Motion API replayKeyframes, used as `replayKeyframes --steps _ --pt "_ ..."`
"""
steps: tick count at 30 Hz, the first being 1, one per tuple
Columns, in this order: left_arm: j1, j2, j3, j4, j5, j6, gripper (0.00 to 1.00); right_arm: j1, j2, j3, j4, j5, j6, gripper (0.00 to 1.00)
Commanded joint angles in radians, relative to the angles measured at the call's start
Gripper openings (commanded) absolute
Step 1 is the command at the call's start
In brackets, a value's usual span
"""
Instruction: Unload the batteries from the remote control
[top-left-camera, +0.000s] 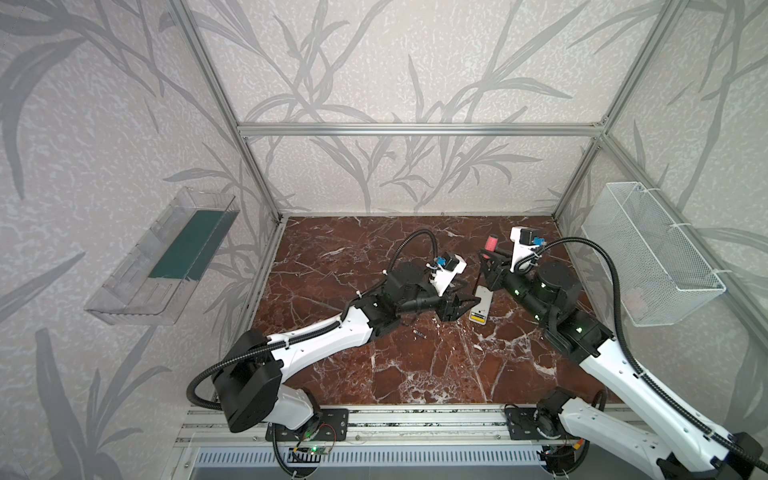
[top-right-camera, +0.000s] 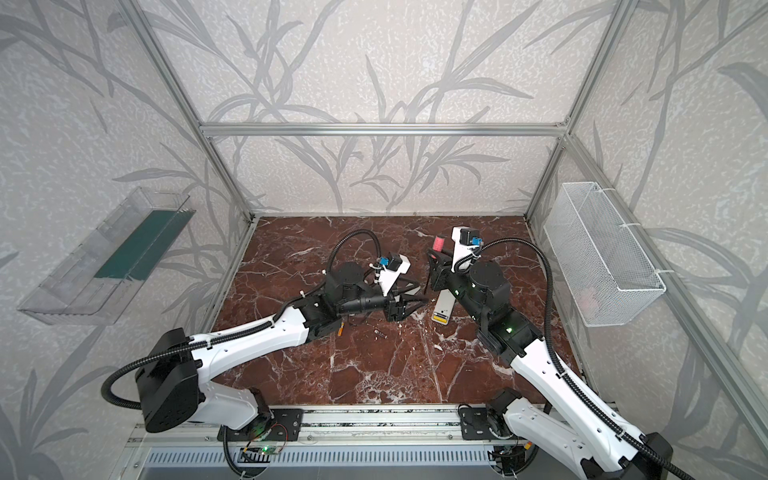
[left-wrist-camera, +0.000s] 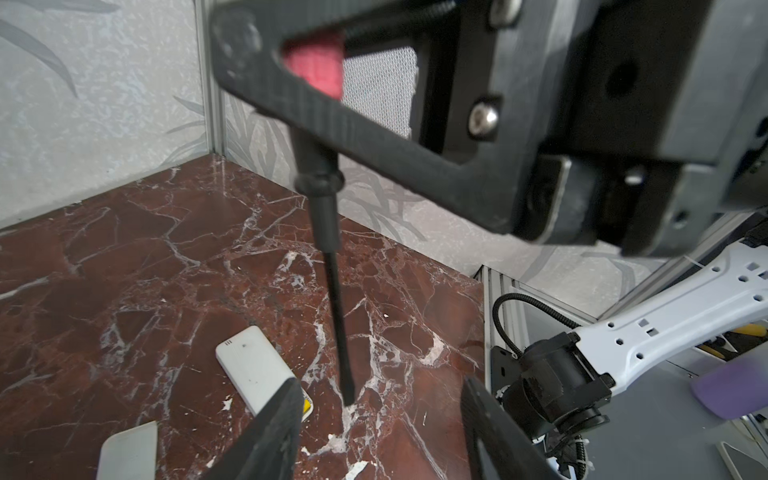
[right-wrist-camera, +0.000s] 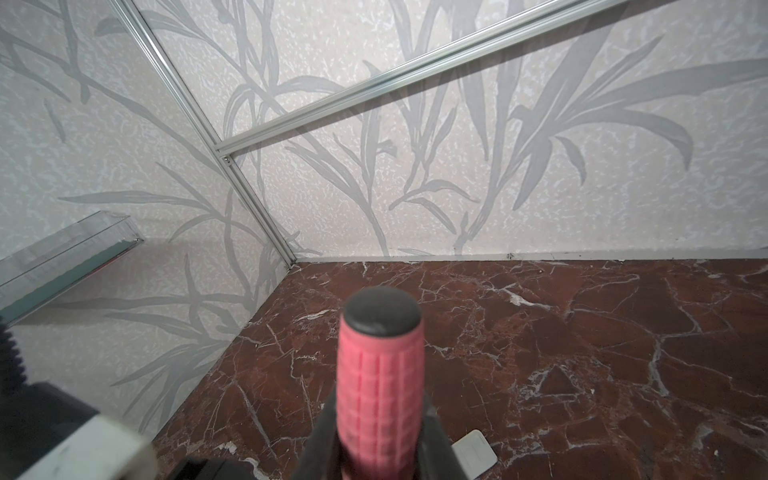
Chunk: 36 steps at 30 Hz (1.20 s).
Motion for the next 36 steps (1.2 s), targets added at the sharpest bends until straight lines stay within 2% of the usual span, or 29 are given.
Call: replayKeyframes --steps 1,5,7,8,11,12,13,15,17,19,21,25,31,34,36 --pt "0.000 0.040 0.047 0.009 -0.048 0.014 0.57 0.005 -0.003 0.024 0.018 0.016 0.026 0.00" --pt "0.000 0.082 0.077 0.040 -0.064 -0.006 0.48 0.004 -0.008 0.020 0.010 0.019 0.054 0.00" --pt "0.000 0.094 0.085 0.050 -0.065 -0.005 0.40 0.004 -0.011 0.021 0.004 0.015 0.061 0.00" --pt "0.000 0.096 0.088 0.051 -0.062 0.000 0.33 0.004 -0.009 0.026 -0.003 0.007 0.059 0.00" --pt "0.003 0.089 0.084 0.032 -0.066 0.021 0.04 0.004 0.004 0.057 -0.072 -0.014 0.052 0.00" --pt "0.005 0.084 0.080 0.026 -0.065 0.032 0.00 0.004 0.005 0.065 -0.093 -0.026 0.048 0.02" --pt "0.006 0.080 0.077 0.018 -0.061 0.047 0.00 0.004 0.005 0.072 -0.115 -0.034 0.048 0.08" --pt "0.017 0.069 0.070 -0.007 -0.022 0.086 0.00 0.003 0.002 0.086 -0.163 -0.056 0.055 0.32" --pt "0.028 0.056 0.056 -0.030 0.016 0.127 0.00 -0.010 0.004 0.095 -0.190 -0.109 0.062 0.47" --pt "0.037 0.042 0.040 -0.054 0.042 0.168 0.00 -0.034 0.016 0.106 -0.217 -0.181 0.080 0.55" --pt "0.037 0.030 0.040 -0.109 0.061 0.227 0.00 -0.059 0.034 0.125 -0.253 -0.249 0.100 0.59" --pt "0.037 0.019 0.049 -0.167 0.065 0.267 0.00 -0.065 0.037 0.136 -0.297 -0.274 0.103 0.59" --pt "0.036 0.018 0.045 -0.132 0.090 0.234 0.00 -0.066 0.014 0.078 -0.232 -0.280 0.147 0.58" --pt "0.037 0.017 0.036 -0.115 0.097 0.223 0.00 -0.067 0.019 0.067 -0.212 -0.280 0.155 0.49" --pt "0.036 0.017 0.032 -0.121 0.100 0.226 0.00 -0.068 0.027 0.067 -0.215 -0.275 0.153 0.27"
